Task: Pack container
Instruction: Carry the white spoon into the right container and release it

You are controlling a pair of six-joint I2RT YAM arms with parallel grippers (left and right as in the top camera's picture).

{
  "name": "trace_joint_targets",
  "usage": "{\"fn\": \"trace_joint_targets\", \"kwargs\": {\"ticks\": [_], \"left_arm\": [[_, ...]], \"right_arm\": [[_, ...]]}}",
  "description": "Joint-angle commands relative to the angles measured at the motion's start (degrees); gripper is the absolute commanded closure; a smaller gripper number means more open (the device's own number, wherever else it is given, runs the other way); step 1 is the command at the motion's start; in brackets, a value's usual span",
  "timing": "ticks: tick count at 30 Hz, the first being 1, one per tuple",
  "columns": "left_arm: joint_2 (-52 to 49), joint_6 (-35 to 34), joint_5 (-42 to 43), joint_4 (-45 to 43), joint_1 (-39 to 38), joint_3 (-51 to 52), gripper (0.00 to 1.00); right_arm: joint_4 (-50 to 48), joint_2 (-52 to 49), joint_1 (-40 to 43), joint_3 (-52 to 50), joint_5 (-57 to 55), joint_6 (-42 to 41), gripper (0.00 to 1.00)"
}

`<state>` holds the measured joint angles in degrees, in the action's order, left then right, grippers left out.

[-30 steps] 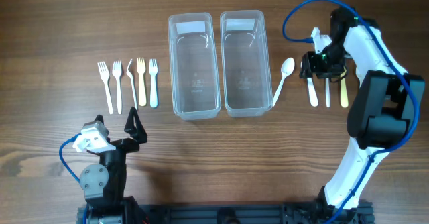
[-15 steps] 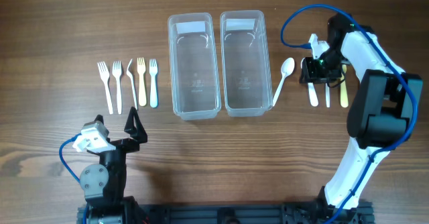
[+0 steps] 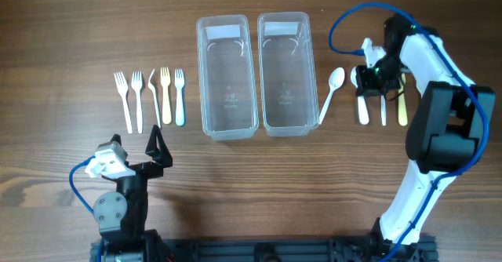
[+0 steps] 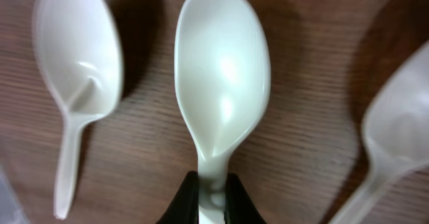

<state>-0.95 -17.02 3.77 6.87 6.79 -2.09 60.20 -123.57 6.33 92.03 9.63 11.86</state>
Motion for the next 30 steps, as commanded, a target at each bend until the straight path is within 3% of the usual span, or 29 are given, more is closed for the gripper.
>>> {"fn": "trace_joint_targets", "kwargs": {"ticks": [1,5,9,18,22,30], "left_arm": [[0.2,0.7,0.5,-0.1,-0.2,0.4,0.0],[0.2,0.7,0.5,-0.1,-0.2,0.4,0.0],[0.2,0.7,0.5,-0.1,-0.2,0.4,0.0],[0.2,0.7,0.5,-0.1,-0.2,0.4,0.0],[0.2,0.7,0.5,-0.1,-0.2,0.4,0.0],[0.2,0.7,0.5,0.0,-0.2,0.4,0.0]], "right_arm": [[3.8,1.0,-0.1,11.4,0.3,-0.1,0.96],[9.4,4.2,-1.3,23.6,0.3,-1.6,0.96],[9.9,7.2,-4.5,28.7,1.1,-3.4,0.96],[8.6,6.8,-18.8,28.3,5.0,-9.3,0.96],[8.2,5.0,-25.1,28.3,0.0,-10.5,0.96],[7.9,0.0,-28.6,24.5,-0.9,-13.5,0.96]]}}
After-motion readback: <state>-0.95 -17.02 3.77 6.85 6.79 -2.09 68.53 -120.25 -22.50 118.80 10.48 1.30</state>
